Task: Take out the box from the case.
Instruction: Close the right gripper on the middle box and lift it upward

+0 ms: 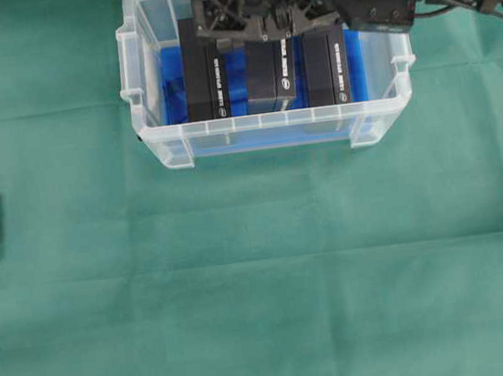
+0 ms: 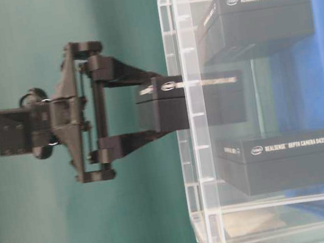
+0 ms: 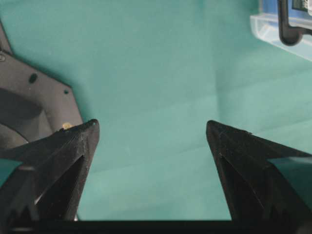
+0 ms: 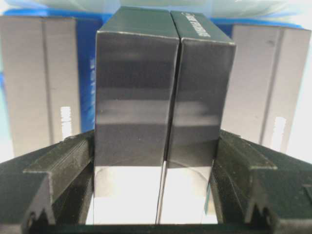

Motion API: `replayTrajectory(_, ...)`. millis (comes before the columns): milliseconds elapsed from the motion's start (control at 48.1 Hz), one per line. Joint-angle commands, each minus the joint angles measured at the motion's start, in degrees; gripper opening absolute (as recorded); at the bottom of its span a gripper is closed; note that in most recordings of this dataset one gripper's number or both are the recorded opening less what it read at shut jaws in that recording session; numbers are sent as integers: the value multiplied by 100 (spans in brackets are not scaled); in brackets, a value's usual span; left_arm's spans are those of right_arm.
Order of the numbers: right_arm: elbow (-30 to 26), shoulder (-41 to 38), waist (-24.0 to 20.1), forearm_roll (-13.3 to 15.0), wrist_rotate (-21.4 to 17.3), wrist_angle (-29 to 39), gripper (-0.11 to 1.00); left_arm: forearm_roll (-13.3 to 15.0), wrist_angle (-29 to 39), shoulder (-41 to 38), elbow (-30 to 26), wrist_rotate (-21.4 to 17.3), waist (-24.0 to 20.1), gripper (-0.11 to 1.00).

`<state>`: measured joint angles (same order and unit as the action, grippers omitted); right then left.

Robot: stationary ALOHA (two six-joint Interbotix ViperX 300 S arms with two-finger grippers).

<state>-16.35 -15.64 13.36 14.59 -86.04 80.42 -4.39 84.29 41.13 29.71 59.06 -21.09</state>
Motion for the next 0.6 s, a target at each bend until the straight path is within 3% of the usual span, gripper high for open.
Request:
replayTrajectory(0, -387, 334, 26, 53, 35, 229, 67, -9, -18, 0, -70, -9, -18, 90)
replayTrajectory(582, -1477, 334, 35, 53, 281, 1380, 67, -9, -44, 0, -70, 0, -18, 90)
